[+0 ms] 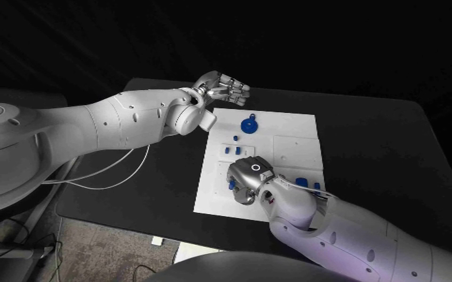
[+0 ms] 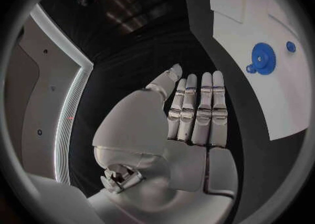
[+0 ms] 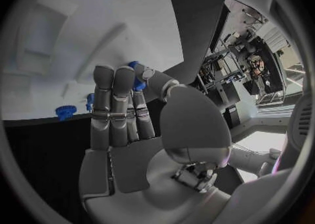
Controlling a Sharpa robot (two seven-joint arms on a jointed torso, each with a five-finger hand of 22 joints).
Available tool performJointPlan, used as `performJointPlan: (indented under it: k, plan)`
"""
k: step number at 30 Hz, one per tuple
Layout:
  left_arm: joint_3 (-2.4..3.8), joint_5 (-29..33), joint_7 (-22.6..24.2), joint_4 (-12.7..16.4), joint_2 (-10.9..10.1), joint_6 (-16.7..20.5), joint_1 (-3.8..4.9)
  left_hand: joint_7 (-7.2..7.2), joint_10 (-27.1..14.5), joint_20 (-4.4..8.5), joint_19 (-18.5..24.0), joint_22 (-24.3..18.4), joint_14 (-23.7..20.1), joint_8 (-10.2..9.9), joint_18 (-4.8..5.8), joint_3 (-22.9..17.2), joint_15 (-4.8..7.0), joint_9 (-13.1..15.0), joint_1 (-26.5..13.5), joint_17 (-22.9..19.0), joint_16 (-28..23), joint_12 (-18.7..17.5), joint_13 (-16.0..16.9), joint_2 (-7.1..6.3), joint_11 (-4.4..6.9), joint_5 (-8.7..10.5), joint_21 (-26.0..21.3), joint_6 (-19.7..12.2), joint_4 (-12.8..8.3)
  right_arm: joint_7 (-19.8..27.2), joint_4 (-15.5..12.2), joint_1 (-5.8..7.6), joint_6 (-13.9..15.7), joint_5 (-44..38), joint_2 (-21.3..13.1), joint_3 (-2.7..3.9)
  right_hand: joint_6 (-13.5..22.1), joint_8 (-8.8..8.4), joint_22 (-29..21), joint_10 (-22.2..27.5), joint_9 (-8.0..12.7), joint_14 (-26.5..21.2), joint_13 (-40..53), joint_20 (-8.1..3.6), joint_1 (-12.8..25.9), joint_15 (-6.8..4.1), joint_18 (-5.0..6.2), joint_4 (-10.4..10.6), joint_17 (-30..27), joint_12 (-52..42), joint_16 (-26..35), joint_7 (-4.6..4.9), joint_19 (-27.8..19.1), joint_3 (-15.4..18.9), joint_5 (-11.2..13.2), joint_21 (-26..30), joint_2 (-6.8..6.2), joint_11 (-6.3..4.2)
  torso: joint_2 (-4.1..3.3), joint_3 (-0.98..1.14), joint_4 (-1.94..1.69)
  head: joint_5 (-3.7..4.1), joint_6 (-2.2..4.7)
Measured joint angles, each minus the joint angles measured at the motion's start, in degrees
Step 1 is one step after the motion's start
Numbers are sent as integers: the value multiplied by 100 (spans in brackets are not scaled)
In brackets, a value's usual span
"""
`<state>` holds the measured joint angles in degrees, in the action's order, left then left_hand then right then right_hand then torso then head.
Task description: Assemble the parts on the task board
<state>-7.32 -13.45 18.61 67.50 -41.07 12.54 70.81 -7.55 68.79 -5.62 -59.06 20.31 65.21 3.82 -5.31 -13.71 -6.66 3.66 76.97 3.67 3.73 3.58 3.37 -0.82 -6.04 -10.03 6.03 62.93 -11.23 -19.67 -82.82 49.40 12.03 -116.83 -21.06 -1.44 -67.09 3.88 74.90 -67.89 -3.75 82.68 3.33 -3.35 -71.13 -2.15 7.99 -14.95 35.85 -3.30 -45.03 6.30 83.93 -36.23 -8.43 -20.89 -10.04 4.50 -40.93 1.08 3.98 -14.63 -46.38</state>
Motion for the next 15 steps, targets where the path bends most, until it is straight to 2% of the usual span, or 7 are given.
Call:
performJointPlan:
  k: [4,8,12,15]
  plan:
    - [0,0,-9,-4,0,0,0,0,0,0,0,0,0,0,0,0,0,0,0,0,0,0,0,0,0,0,0,0,0,23,-40,0,100,35,-21,0,171,0,-34,139,13,-1,0,0,-47,0,5,-21,-44,0,0,17,0,21,0,92,-47,22,0,2,0,-4,-1]
    - [2,0,-15,-8,-2,0,0,0,0,0,0,0,0,0,0,0,0,0,0,0,0,0,0,0,0,0,0,0,0,42,-78,0,221,65,-41,2,340,0,-89,229,13,-1,0,20,-75,0,6,-53,-90,0,23,-17,21,53,42,148,-121,33,0,1,1,-5,-3]
    - [2,0,-20,-10,-3,0,0,0,0,0,0,0,0,0,0,-20,0,0,0,0,0,0,0,0,0,0,0,0,20,58,-117,0,342,96,-63,2,349,0,-117,238,13,-1,1,20,-75,0,70,-38,-110,0,23,-26,21,73,44,173,-121,42,0,1,1,-5,-3]
    - [0,0,-23,-11,-3,0,0,0,0,0,0,0,0,0,0,-20,0,0,0,0,0,0,0,0,0,0,0,0,20,66,-150,0,414,117,-85,3,349,-1,-122,238,13,-1,1,20,-75,0,75,-38,-118,0,23,-26,21,73,44,173,-121,41,0,0,2,-8,-3]
